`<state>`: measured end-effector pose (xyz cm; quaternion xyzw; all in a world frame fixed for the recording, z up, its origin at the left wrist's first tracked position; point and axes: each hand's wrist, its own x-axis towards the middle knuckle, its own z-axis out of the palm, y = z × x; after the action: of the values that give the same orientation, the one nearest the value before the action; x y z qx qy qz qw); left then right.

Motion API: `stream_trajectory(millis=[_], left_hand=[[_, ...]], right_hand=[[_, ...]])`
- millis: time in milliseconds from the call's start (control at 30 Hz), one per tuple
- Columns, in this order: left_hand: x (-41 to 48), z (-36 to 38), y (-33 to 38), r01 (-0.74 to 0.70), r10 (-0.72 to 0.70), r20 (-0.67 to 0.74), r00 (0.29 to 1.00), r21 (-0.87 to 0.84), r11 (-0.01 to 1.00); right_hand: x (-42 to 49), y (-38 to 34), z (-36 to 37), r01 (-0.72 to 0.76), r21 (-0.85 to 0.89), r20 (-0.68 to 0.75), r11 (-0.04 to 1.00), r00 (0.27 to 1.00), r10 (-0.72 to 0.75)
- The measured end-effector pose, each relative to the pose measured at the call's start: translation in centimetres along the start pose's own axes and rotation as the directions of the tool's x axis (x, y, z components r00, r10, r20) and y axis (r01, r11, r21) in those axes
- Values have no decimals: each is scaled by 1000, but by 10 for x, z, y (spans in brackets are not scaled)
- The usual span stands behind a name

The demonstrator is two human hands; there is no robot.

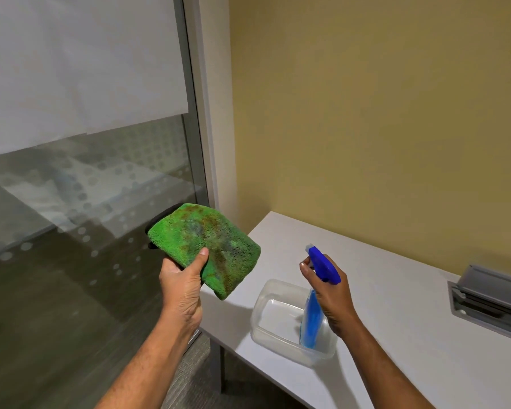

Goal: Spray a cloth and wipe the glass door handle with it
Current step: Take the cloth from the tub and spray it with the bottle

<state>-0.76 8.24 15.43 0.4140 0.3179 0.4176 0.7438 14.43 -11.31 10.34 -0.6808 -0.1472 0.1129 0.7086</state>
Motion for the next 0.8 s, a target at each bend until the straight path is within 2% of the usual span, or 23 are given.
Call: stream_trajectory(millis=[167,367,600,733,800], left_hand=[[-5,-2,-5,20,-20,20,1000,19,1000],[-11,-3,-3,23,-25,47,999,27,999],[-18,-7,10,40,-43,57,997,56,998],[-21,-13,18,40,-44,54,998,67,997],[-24,-16,23,44,-48,52,997,77,996]], right_hand=[[-5,17,-5,-70,75,-47,995,996,73],[0,16,-10,-95,83,-58,992,993,99],[-2,22,-13,-161,31,-84,987,983,163],[-4,23,-15,-184,-81,-58,980,982,180],[-13,20,-15,-214,-132,-100,968,974,202]])
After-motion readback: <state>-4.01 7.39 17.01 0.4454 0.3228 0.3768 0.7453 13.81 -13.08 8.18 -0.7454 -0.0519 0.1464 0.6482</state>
